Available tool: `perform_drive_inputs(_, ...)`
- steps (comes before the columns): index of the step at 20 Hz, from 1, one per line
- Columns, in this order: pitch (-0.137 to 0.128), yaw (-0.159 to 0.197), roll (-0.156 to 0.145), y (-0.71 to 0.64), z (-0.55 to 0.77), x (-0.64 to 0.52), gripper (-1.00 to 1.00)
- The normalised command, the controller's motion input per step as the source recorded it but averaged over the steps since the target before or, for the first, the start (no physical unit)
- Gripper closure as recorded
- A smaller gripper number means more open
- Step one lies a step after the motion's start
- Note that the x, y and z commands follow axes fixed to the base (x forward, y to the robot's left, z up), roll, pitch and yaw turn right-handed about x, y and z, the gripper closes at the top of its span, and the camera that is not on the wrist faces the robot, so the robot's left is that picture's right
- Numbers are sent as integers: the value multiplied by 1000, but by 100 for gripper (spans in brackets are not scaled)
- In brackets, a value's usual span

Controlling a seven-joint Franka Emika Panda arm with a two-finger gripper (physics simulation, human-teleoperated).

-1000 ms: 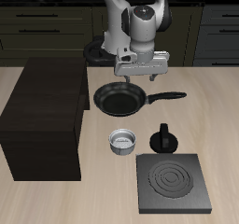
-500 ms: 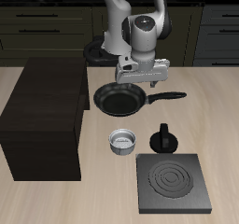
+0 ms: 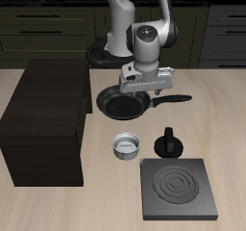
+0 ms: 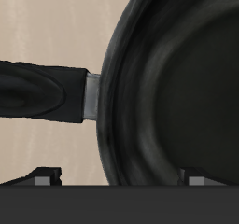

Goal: Place the frypan on the stove

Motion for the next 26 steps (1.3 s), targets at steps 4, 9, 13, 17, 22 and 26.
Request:
perform_drive_inputs(4,4,-3,35,-1,12,-34,100)
perform_drive_inputs(9,-12,2,-3,-9,36,-19,100)
perform_drive_inputs(13,2,6,14,17,42,-53,100)
perform_drive_inputs(17,-17,2,8,12,189,35,100)
perform_drive_inputs(22,-61,10,9,66,392,-13,100)
perform_drive_inputs(26,-49,4,-12,-15,380,75,100)
